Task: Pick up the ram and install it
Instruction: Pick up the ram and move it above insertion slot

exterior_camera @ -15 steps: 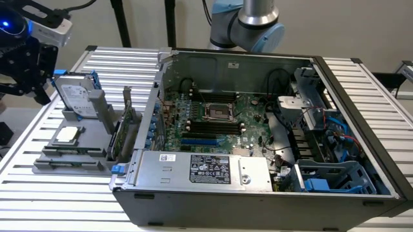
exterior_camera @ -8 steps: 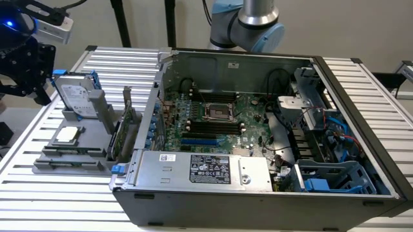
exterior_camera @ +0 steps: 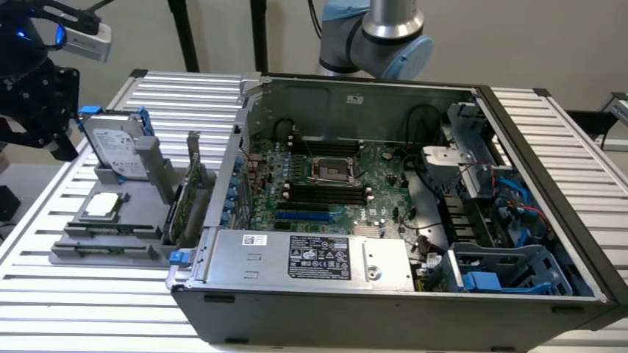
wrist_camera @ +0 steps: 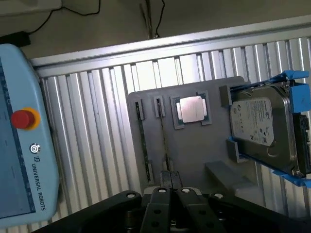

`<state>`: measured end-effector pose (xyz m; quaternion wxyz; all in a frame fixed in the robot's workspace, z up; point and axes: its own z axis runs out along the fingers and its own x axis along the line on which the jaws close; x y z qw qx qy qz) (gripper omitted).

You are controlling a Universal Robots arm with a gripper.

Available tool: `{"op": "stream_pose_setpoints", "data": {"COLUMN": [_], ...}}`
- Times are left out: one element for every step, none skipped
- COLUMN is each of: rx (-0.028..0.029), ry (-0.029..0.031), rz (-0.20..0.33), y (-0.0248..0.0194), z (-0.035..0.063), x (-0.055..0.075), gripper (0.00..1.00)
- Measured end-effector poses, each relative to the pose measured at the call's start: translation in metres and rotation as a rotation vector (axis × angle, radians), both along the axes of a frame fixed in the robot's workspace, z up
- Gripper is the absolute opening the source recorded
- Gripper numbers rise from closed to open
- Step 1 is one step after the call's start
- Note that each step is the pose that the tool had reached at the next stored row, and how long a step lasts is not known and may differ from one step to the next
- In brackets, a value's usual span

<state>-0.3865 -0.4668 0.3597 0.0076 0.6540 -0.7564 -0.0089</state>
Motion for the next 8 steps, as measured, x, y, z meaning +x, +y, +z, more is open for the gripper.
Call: {"op": "stream_pose_setpoints", "data": {"rx": [0.0, 0.0, -0.0001, -0.0001, -0.0001, 0.0, -0.0001, -0.0001], "ry": [0.0004, 0.0008, 0.0012, 0.0017, 0.002, 0.0024, 0.0029, 0.0036], "rz": [0.017, 0.034, 0.05, 0.065, 0.079, 0.091, 0.103, 0.112], "y": [0.0, 0.0, 0.0, 0.0, 0.0, -0.0001, -0.0003, -0.0006], "z": [-0.0003, -0.0007, -0.0011, -0.0014, -0.0018, -0.0022, -0.0027, -0.003], "x": [0.0, 0.0, 0.0, 0.0, 0.0, -0.0001, -0.0001, -0.0002], "gripper": [0.11, 0.11, 0.11, 0.11, 0.11, 0.11, 0.11, 0.11]}}
